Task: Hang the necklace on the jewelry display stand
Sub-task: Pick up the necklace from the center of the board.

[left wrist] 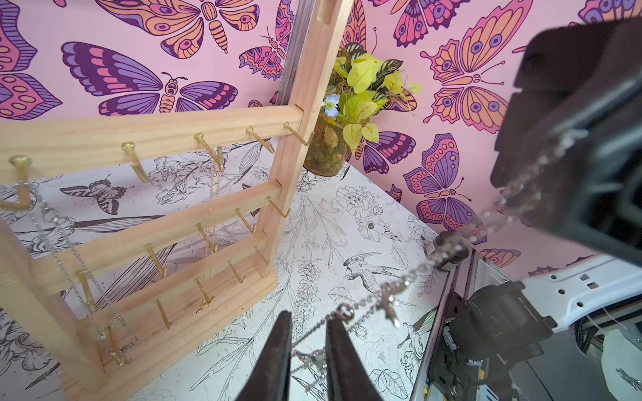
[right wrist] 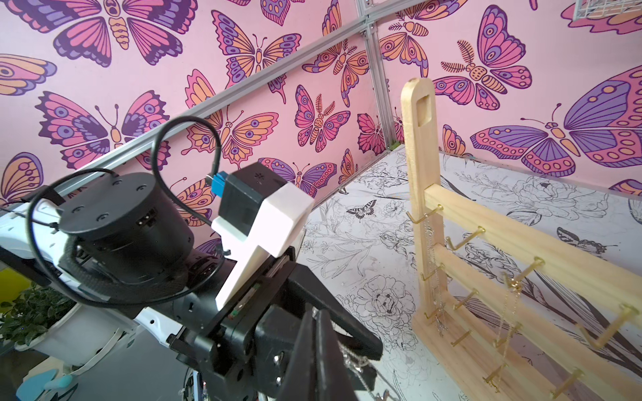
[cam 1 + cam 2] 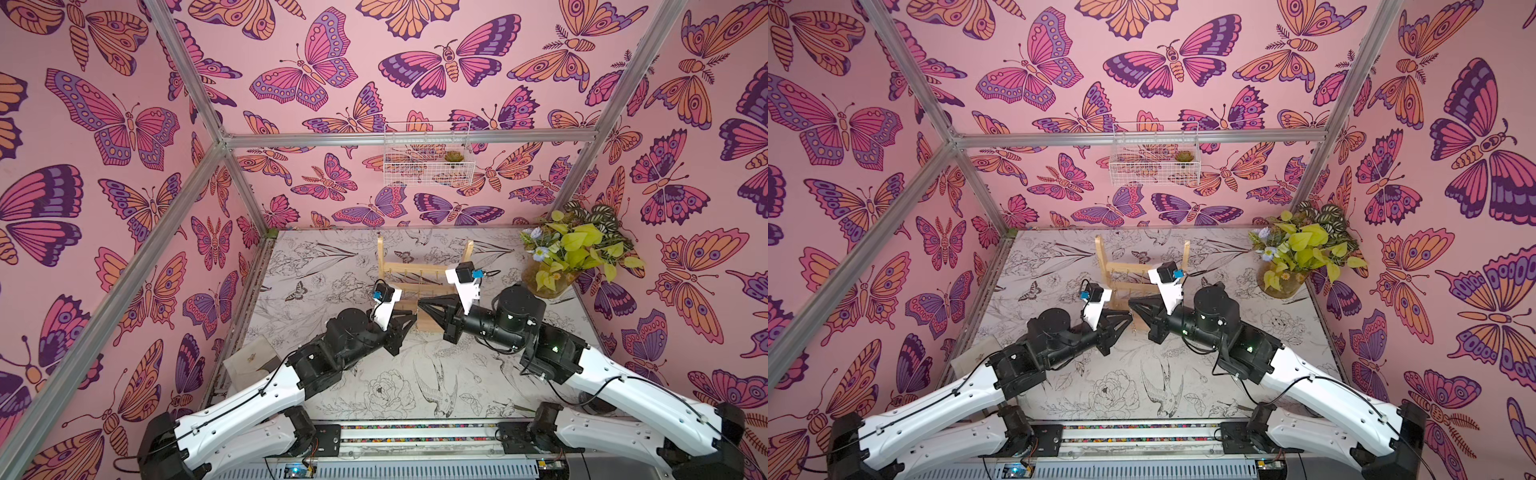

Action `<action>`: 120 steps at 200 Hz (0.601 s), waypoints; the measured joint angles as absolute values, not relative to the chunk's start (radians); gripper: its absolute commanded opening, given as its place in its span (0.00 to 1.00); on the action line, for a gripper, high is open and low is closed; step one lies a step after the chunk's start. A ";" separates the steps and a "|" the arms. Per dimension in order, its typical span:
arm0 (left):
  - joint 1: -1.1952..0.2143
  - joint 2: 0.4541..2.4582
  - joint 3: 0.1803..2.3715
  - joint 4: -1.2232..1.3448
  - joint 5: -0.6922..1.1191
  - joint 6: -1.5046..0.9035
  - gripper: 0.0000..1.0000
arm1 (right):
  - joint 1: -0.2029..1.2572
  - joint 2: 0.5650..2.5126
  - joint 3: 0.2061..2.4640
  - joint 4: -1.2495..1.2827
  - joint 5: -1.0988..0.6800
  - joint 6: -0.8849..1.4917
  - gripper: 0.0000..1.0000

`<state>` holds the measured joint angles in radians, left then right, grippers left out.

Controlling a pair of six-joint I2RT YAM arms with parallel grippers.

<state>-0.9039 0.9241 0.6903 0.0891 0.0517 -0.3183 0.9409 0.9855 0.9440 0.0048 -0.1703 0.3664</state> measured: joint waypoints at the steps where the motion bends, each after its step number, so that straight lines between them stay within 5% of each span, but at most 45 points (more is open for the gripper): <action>1: -0.904 0.924 0.690 0.089 0.052 -0.318 0.22 | 0.941 0.986 0.944 0.005 -0.171 0.366 0.00; 80: -0.905 0.937 0.690 0.104 0.052 -0.319 0.29 | 0.945 0.989 0.949 0.026 -0.196 0.374 0.00; 120: -0.910 0.957 0.690 0.107 0.052 -0.319 0.18 | 0.945 0.989 0.949 0.028 -0.196 0.374 0.00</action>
<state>-0.9096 0.9573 0.6903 0.1074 0.0521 -0.3191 0.9451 0.9894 0.9493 0.0280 -0.1959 0.3740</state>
